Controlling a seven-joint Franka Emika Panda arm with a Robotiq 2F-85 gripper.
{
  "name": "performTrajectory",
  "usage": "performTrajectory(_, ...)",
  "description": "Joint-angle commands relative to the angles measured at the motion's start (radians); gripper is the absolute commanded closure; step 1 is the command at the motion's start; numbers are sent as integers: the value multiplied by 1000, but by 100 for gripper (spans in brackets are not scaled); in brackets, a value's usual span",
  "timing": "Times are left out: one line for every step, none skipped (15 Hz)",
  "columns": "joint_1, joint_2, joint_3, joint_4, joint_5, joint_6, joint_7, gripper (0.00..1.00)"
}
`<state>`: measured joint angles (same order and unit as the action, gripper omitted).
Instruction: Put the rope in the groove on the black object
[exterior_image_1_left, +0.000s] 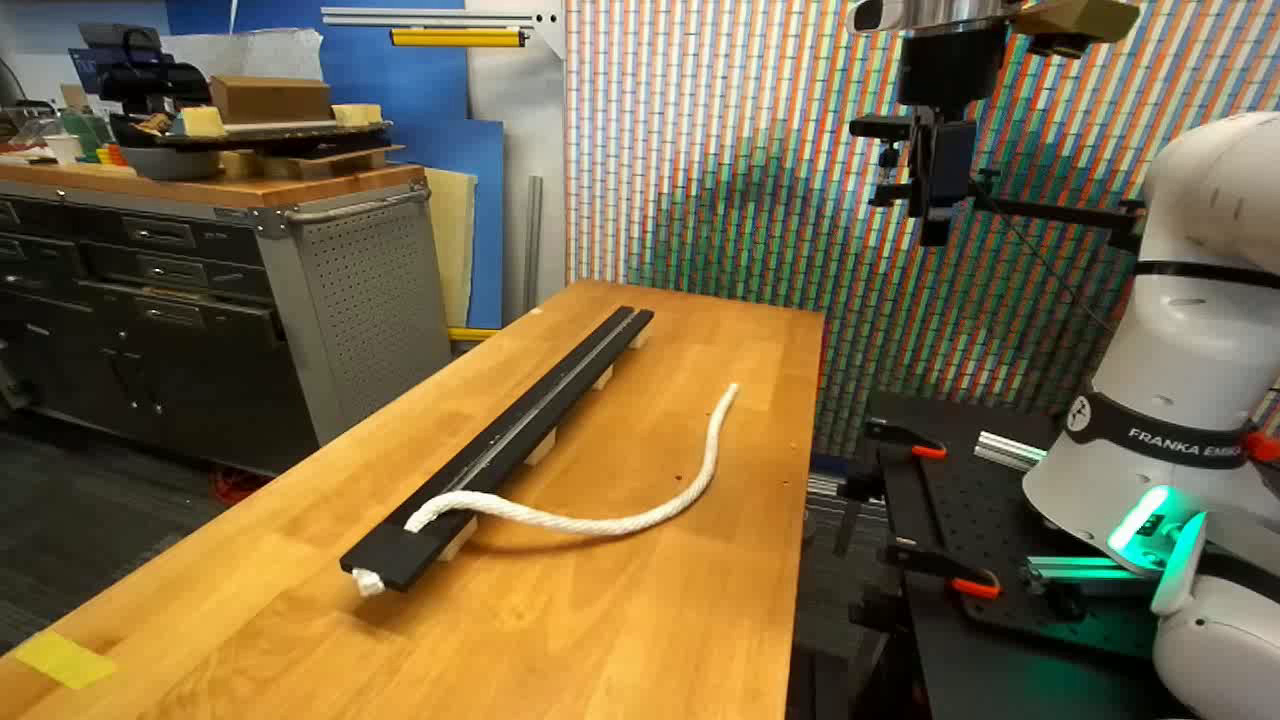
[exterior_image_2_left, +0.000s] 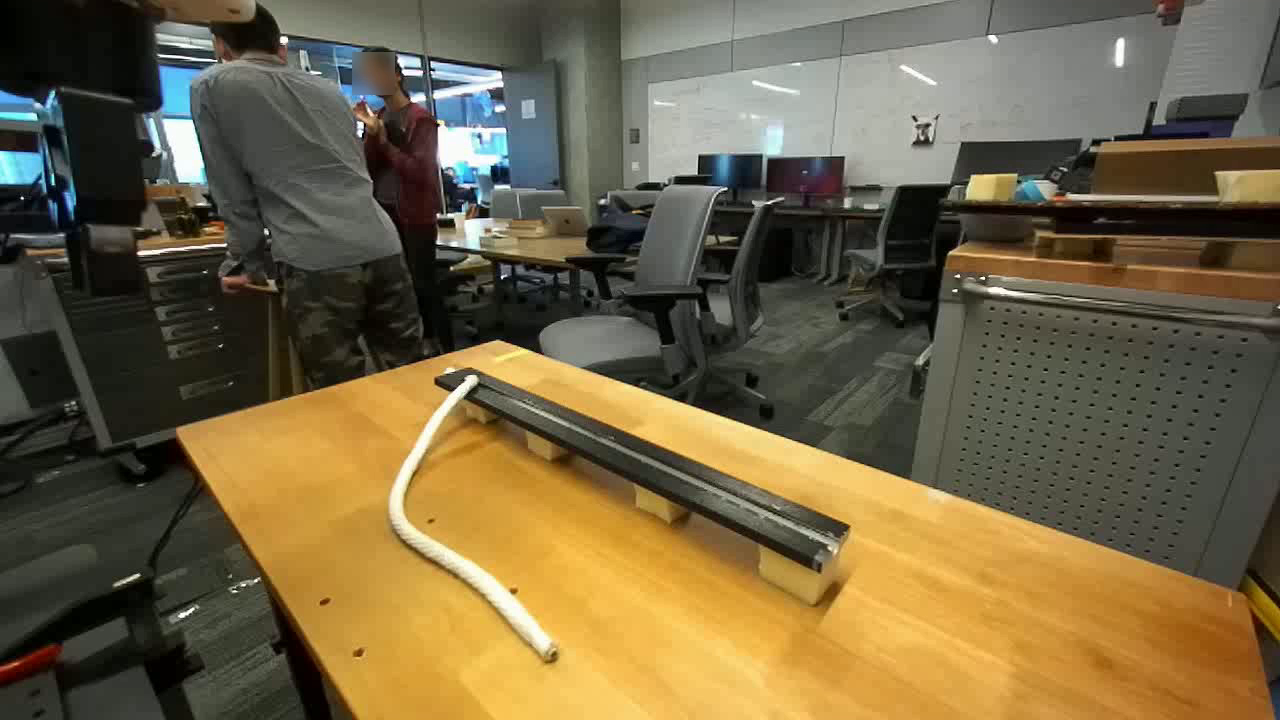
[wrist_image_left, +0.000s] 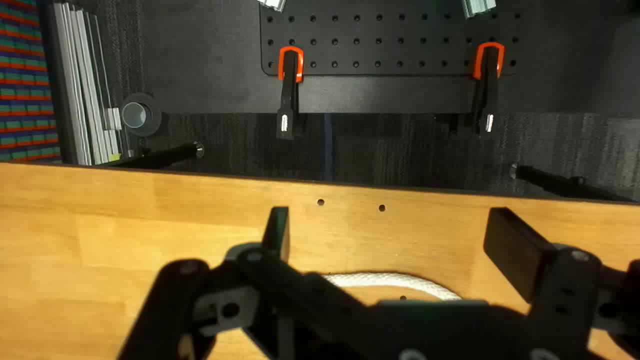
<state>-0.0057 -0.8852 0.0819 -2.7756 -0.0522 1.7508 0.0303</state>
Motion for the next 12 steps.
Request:
performTrajectory(13, 1, -11, 2, -7, -2, 8, 0)
performTrajectory(13, 1, -11, 2, -7, -2, 8, 0)
performTrajectory(13, 1, -11, 2, -7, -2, 8, 0)
performTrajectory(13, 1, -11, 2, -7, -2, 8, 0)
performTrajectory(13, 1, -11, 2, -7, -2, 8, 0)
performTrajectory(4, 6, -9, 3, -4, 9, 28, 0)
performTrajectory(-5, 9, -7, 3, 0, 24, 51, 0)
performTrajectory(-16, 14, -6, 4, 8, 43, 85, 0)
performTrajectory(-28, 25, -6, 9, 17, 62, 124, 0)
performTrajectory(-37, 35, -6, 11, 18, 88, 155, 0)
performTrajectory(-51, 53, -5, 16, 18, 115, 191, 0)
performTrajectory(-67, 68, -1, 19, 21, 149, 235, 0)
